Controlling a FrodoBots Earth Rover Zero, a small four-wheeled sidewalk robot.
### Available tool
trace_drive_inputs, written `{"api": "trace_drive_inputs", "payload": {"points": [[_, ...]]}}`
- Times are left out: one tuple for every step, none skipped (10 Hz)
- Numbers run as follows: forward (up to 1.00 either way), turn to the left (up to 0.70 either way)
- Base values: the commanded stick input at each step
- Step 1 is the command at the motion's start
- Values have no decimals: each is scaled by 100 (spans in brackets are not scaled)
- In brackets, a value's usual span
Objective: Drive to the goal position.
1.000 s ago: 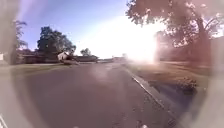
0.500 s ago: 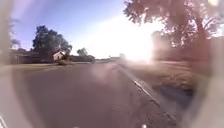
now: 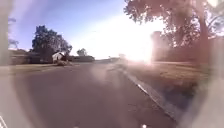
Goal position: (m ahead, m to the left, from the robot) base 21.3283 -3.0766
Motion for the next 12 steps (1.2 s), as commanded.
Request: {"api": "trace_drive_inputs", "payload": {"points": [[100, 0], [100, 0], [100, 0], [100, 0], [100, 0], [100, 0], [100, 0], [100, 0], [100, 0], [100, 0], [100, 0], [100, 0]]}}
